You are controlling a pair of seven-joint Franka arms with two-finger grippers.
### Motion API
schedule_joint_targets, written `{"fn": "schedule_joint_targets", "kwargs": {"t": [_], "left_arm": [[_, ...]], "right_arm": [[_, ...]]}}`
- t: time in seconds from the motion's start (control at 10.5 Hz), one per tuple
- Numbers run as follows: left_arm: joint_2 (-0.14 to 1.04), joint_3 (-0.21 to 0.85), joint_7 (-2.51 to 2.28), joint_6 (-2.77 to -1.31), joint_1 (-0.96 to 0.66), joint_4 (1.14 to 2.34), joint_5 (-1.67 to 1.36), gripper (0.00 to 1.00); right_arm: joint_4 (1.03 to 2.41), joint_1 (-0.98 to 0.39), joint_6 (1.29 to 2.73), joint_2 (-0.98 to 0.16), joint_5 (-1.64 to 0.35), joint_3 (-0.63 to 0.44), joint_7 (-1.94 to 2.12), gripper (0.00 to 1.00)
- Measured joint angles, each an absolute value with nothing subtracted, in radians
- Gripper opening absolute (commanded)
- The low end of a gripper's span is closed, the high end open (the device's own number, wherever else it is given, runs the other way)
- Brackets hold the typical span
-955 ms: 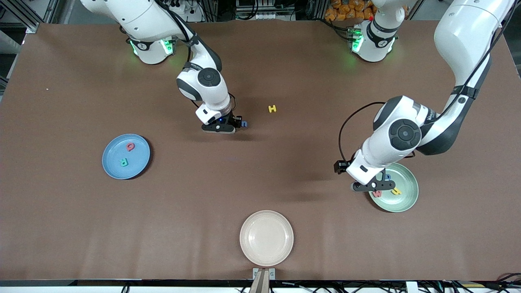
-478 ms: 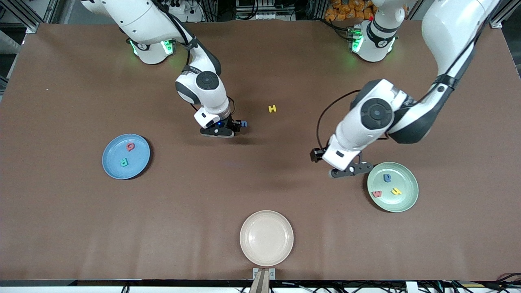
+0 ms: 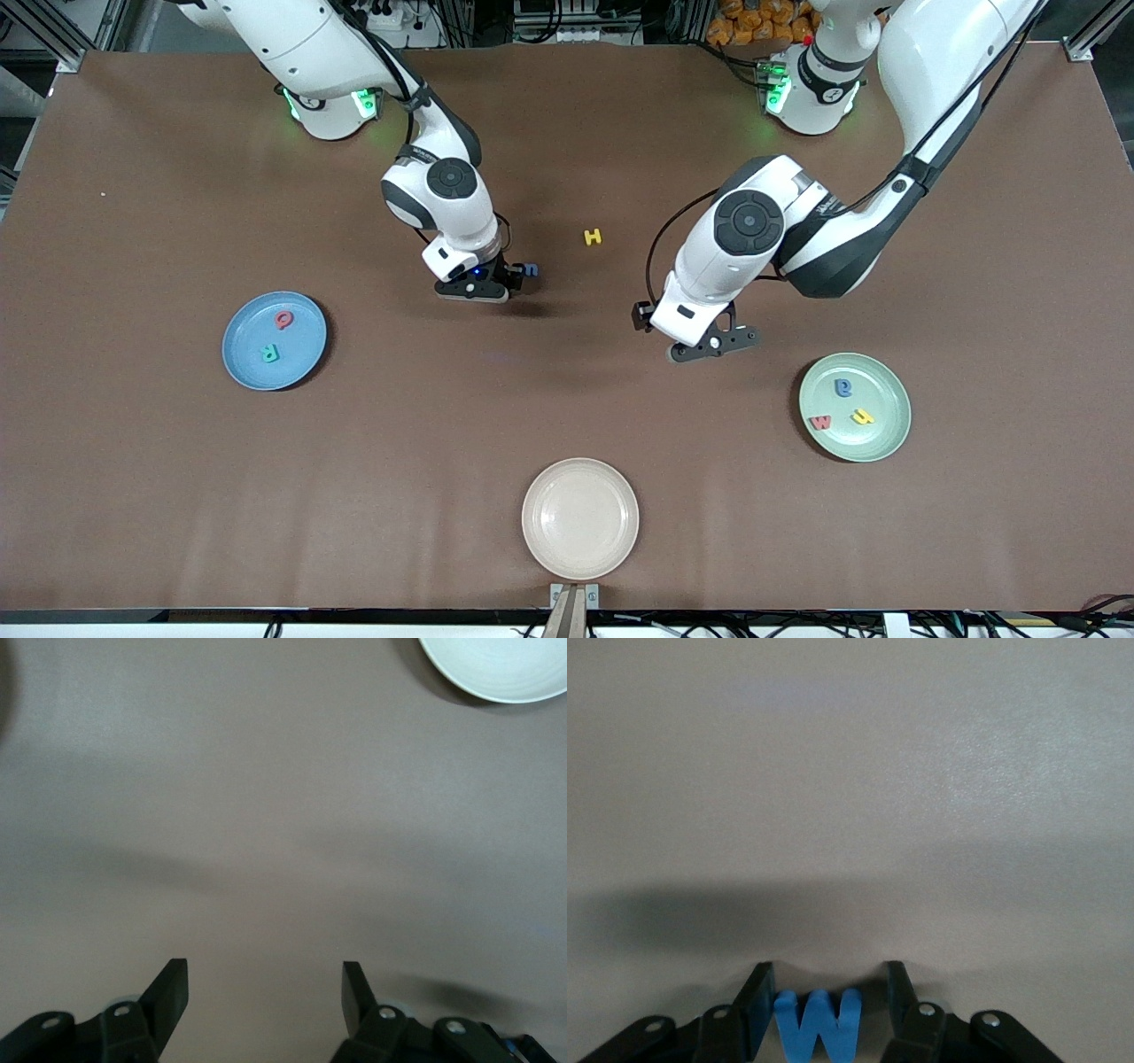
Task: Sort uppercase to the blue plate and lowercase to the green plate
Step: 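Lift the blue W with the right gripper while the left gripper withdraws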
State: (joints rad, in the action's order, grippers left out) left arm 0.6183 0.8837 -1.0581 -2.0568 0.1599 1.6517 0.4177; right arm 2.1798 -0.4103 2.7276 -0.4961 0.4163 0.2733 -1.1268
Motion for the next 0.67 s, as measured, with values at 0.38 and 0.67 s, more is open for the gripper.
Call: {"fn": "schedule_joint_targets", "kwargs": {"t": [0.38,0.67], "left_arm": [[0.623,0.882,-1.058,-2.043,0.162,1.652,0.418,0.78],[0.624,0.881,-1.058,-2.042,0.169,1.652,0.418,0.78]], "right_arm": [[2.179,-0.410,2.726,-0.496,0.416,0.274,-1.127,0.59],[2.164,-0.412,2.680,-0.497,0.416,0.278,-1.127,0.59]]}}
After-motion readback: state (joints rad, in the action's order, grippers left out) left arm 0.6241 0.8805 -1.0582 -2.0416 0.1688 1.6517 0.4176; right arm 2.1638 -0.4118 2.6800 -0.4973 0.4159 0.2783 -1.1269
